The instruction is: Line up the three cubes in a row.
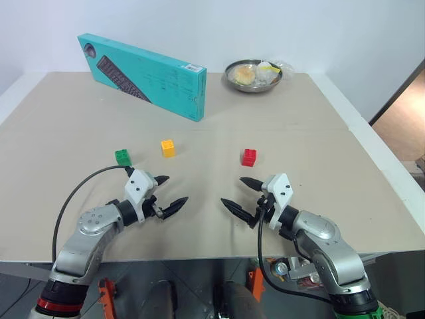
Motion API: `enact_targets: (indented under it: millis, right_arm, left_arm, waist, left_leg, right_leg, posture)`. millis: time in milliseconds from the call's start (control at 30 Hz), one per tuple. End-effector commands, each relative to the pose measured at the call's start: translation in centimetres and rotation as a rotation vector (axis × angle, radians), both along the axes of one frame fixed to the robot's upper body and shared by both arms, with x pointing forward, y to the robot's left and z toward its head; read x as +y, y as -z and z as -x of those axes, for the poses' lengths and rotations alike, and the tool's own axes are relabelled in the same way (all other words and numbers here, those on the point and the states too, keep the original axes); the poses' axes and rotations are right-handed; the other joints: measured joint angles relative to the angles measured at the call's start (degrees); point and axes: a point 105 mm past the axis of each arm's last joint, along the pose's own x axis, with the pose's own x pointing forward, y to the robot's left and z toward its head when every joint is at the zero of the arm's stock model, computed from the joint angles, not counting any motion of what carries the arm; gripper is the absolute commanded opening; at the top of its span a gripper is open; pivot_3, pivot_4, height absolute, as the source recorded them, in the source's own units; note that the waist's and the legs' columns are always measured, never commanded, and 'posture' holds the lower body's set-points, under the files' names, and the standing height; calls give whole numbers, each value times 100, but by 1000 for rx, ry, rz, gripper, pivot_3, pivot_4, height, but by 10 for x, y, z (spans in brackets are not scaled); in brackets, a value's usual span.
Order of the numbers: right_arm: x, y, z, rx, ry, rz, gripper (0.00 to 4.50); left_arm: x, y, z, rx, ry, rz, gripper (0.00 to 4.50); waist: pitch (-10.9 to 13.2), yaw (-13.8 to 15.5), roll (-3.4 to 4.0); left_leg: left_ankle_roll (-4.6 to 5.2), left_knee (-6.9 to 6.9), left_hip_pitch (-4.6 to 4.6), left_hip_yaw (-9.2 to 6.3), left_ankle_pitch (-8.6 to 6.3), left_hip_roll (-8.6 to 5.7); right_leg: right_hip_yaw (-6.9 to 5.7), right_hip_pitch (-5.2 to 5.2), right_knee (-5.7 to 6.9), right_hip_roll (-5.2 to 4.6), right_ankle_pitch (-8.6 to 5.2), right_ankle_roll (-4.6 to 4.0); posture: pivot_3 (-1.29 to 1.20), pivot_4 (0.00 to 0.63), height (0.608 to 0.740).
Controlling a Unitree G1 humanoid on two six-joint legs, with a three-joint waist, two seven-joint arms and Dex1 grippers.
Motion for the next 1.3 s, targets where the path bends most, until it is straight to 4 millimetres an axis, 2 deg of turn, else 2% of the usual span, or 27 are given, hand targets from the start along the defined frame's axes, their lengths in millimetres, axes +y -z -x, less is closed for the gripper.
enact_targets:
  millis: [33,133,533,767,900,1300]
  right_arm:
    - [-4,-10,2,-47,15,-10,4500]
    - [-7,-11,3,-55,40,-9,4500]
    - [-6,-15,3,-77,100,-33,4500]
    - [-24,-28,-23,-126,300,-64,4500]
    - [-41,-29,-55,-96,506,-91,4500]
    - [-36,-23,-91,-13,596,-168,4500]
  left_arm:
    - [-7,-12,1,-63,35,17,4473]
    - [-15,-17,5,-79,75,73,4473]
    - [-22,-19,7,-73,151,82,4473]
    - [-29,-18,18,-54,235,70,4473]
    - [-32,-15,25,-30,294,50,4473]
    - [-31,-15,27,-16,310,30,4473]
  waist:
    - [0,0,0]
    - [0,8,0]
    - [0,6,0]
    - [0,5,0]
    - [0,-7,0]
    - [0,-12,1]
  left_leg:
    - [0,0,0,0,0,0]
    - [0,0,-1,-1,0,-1]
    - [1,0,1,-3,1,-3]
    - [1,1,0,-3,1,-4]
    - [2,4,2,-2,1,-4]
    - [3,-11,-3,-7,1,-5]
  right_leg:
    - [0,0,0,0,0,0]
    - [-1,1,0,0,0,0]
    - [1,2,0,4,-1,0]
    - [0,2,0,5,-1,1]
    - [6,2,0,4,-1,0]
    - [7,-1,1,17,3,19]
  posture:
    - [0,150,740]
    - [0,150,740]
    - [0,150,740]
    - [0,150,740]
    - [0,150,740]
    - [0,150,740]
